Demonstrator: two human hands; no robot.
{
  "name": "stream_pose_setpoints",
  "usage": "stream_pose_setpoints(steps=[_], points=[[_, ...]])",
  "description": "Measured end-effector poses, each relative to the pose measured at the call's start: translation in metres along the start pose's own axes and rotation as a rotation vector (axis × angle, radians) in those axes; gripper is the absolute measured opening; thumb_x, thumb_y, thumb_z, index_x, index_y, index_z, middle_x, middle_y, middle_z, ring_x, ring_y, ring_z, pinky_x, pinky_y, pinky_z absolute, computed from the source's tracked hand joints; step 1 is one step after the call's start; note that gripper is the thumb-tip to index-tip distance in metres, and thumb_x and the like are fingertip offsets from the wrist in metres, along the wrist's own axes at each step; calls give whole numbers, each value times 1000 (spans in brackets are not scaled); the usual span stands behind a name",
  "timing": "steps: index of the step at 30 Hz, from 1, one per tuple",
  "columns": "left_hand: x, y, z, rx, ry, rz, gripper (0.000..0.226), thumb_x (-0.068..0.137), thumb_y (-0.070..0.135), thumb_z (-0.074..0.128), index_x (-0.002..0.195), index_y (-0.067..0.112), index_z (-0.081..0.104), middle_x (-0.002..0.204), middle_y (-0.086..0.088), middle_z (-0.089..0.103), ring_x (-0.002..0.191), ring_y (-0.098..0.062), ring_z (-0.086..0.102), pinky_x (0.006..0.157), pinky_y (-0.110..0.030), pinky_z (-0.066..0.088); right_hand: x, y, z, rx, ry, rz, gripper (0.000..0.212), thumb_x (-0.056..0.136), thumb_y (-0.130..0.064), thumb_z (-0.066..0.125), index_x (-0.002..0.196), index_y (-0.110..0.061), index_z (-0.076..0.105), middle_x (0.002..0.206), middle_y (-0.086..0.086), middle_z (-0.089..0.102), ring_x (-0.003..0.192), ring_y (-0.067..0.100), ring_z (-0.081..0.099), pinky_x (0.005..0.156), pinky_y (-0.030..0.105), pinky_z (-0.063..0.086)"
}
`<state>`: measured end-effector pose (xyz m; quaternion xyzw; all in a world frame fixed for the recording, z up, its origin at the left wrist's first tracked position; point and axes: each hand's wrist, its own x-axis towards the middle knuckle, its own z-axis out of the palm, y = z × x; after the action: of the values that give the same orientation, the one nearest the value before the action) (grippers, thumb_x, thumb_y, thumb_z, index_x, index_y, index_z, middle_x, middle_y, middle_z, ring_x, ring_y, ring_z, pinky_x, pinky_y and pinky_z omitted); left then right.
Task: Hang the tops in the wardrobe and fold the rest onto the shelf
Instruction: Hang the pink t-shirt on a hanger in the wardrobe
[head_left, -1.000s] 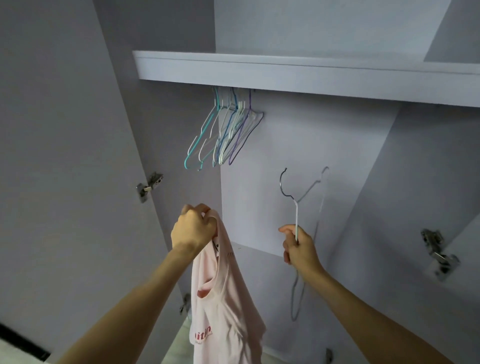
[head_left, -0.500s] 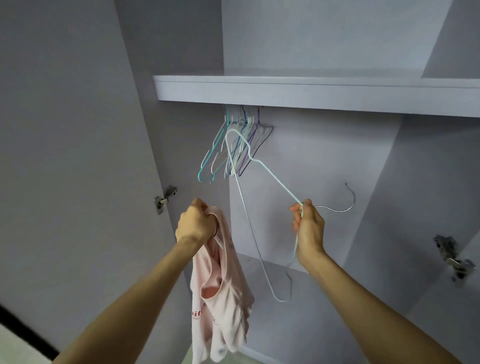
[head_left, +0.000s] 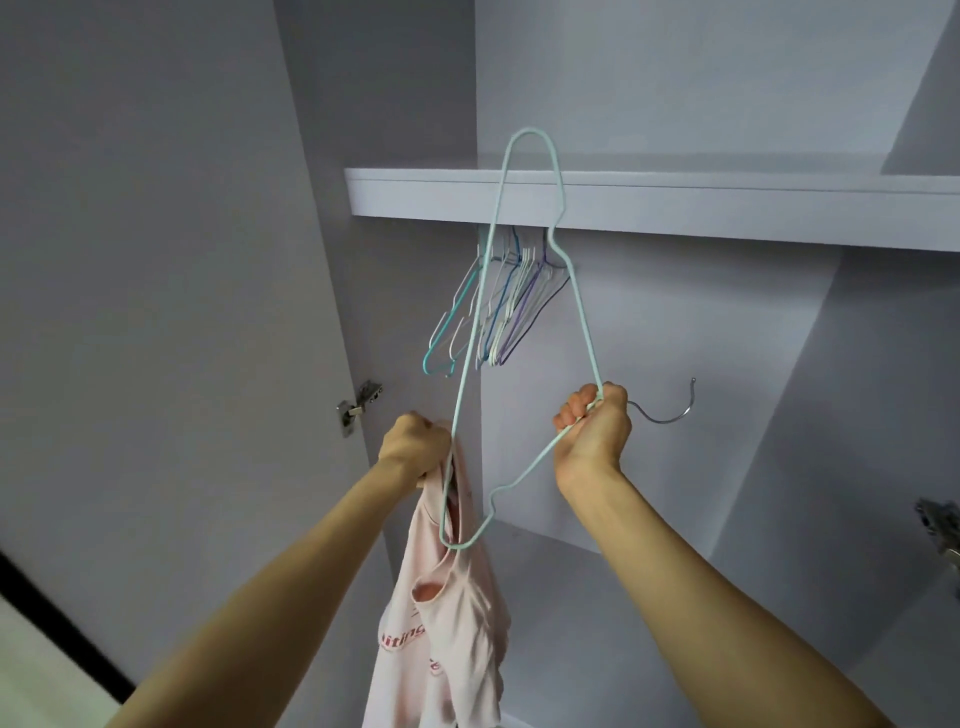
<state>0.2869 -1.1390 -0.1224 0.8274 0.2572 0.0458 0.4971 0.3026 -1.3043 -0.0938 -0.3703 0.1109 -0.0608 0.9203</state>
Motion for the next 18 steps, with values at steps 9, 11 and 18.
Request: stream_pose_setpoints(steps=[9,11,18], points=[[-5,5,-28,167,-86,35,13,85,15,50,76,8,55,68,-7,50,62,-23,49,49,-21,36,16,8,-1,-61,78,-136,32,92,-11,36,60,-17,36,44,-10,33,38,6,26,40,18,22],[-6,4,-30,39,-142,-8,9,84,10,51,76,7,54,71,-11,49,64,-24,48,56,-26,40,16,6,-2,-60,50,-119,32,90,-10,34,59,-16,34,40,-11,32,37,6,25,41,18,22],[-13,9,-29,-102,-45,0,17,81,3,49,64,6,51,62,-11,48,58,-24,44,54,-27,36,7,11,1,-13,-46,85,28,82,-11,28,55,-17,27,40,-6,23,36,10,17,38,19,17]])
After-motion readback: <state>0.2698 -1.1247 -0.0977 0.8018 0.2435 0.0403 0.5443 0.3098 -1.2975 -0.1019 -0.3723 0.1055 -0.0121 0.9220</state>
